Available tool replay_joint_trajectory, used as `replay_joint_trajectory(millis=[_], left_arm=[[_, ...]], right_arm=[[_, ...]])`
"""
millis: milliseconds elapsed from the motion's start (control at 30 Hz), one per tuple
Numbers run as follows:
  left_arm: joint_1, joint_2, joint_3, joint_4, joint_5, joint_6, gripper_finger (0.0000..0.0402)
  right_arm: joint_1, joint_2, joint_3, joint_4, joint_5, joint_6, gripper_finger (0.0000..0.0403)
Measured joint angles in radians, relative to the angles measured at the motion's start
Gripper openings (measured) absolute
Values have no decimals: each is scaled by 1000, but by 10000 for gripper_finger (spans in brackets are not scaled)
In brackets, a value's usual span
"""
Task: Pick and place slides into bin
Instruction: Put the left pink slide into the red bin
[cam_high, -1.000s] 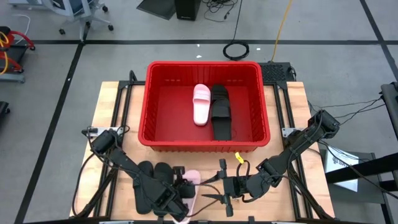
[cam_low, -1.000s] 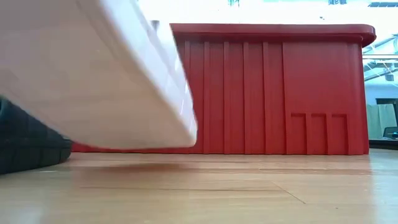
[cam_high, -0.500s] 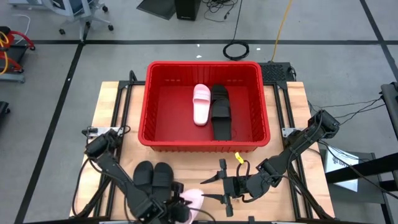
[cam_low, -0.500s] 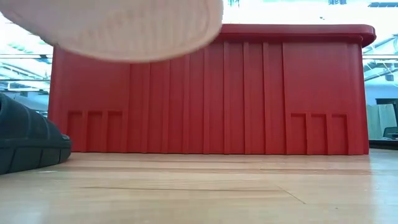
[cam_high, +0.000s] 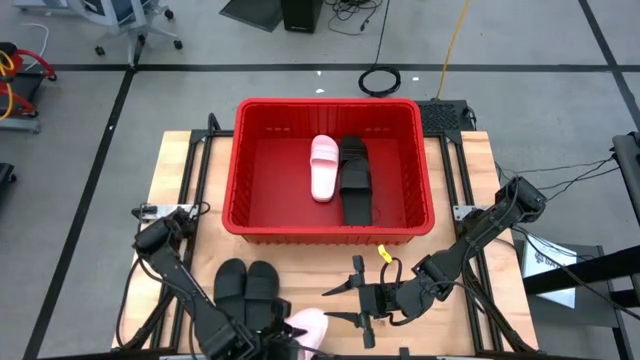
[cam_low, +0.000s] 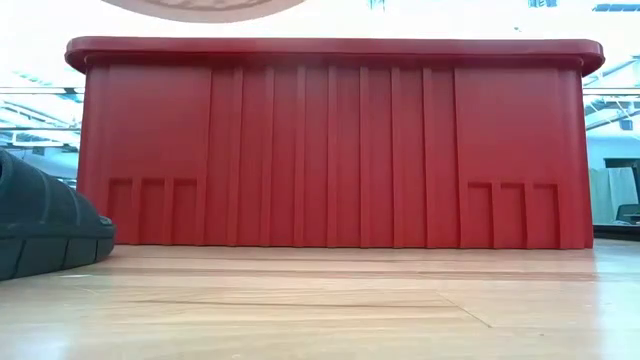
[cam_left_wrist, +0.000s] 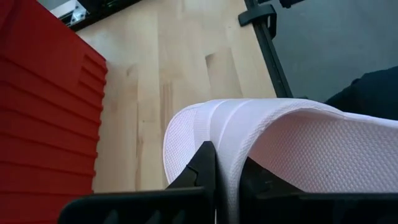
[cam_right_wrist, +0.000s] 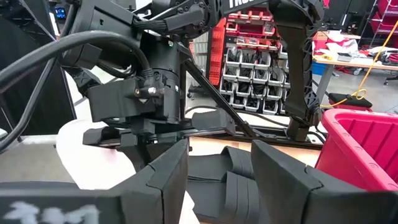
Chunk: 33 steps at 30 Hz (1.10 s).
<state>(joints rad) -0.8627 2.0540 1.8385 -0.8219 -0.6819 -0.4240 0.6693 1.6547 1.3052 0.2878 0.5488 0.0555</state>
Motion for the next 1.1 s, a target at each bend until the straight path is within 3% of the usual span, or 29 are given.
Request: replay_joint_trajectory(millis=[1100], left_arm=[[-43, -34, 0, -21, -44, 9, 2]], right_arm=[[0, 0, 0, 37, 0, -19, 164]])
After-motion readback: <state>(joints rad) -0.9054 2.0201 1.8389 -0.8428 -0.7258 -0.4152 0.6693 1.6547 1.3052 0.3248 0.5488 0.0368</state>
